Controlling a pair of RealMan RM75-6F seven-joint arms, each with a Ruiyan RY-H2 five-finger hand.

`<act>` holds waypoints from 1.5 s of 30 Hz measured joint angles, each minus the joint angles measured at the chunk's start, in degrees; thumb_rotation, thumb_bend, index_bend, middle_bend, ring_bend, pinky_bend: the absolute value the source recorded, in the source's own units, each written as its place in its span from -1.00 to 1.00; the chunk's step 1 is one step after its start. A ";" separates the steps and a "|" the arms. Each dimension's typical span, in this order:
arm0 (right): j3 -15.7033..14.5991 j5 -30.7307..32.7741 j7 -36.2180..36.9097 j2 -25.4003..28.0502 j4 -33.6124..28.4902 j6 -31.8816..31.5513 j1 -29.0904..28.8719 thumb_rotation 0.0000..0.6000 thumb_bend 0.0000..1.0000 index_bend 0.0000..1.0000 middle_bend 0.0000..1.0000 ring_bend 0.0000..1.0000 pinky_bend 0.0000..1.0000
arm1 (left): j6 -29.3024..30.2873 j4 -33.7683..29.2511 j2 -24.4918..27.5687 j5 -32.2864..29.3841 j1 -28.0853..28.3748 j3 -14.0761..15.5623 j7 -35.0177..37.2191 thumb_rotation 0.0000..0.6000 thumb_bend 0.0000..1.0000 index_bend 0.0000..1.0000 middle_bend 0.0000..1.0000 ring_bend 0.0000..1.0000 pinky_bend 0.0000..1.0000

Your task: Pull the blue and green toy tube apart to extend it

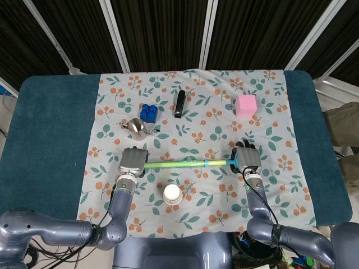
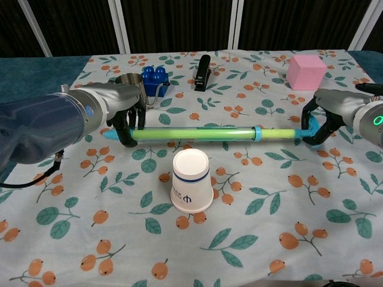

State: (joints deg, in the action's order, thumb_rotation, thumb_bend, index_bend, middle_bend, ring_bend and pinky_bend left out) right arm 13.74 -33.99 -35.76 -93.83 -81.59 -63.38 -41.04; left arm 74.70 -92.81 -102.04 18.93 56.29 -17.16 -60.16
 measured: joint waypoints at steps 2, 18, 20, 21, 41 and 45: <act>0.00 -0.06 -0.01 0.35 -0.07 -0.10 0.15 1.00 -0.20 0.33 -0.65 -0.86 -0.73 | 0.15 -0.65 0.93 0.21 -0.29 0.22 0.01 1.00 -0.31 0.15 -0.11 -0.45 -0.19; -0.83 0.42 -0.03 3.66 -0.77 -0.83 2.32 1.00 -0.20 0.34 -0.65 -0.86 -0.73 | 0.50 -6.03 9.49 1.59 -4.95 4.49 2.02 1.00 -0.31 0.15 -0.11 -0.45 -0.19; -0.76 0.48 -0.02 4.04 -0.65 -0.87 2.45 1.00 -0.20 0.34 -0.65 -0.86 -0.73 | 0.40 -6.77 10.87 2.01 -5.56 5.00 2.47 1.00 -0.31 0.15 -0.11 -0.45 -0.19; -0.73 0.48 0.00 4.22 -0.63 -0.84 2.50 1.00 -0.20 0.34 -0.65 -0.86 -0.73 | 0.35 -7.06 11.47 2.16 -5.82 5.19 2.69 1.00 -0.31 0.15 -0.11 -0.45 -0.19; -0.49 0.75 0.24 7.78 -0.40 -0.08 3.56 1.00 -0.20 0.35 -0.65 -0.86 -0.73 | -4.09 -6.51 17.91 4.06 -9.33 9.11 7.03 1.00 -0.31 0.15 -0.11 -0.45 -0.19; -0.50 0.87 0.33 7.87 0.04 -0.03 3.71 1.00 -0.20 0.35 -0.65 -0.86 -0.73 | -4.28 -6.19 18.19 4.32 -9.39 9.17 7.44 1.00 -0.31 0.15 -0.11 -0.45 -0.19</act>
State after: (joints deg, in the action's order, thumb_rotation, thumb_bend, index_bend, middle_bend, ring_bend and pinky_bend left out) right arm 13.24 -33.12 -35.43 -85.96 -81.55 -63.41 -37.33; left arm 70.42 -99.00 -83.85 23.26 46.90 -7.99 -52.72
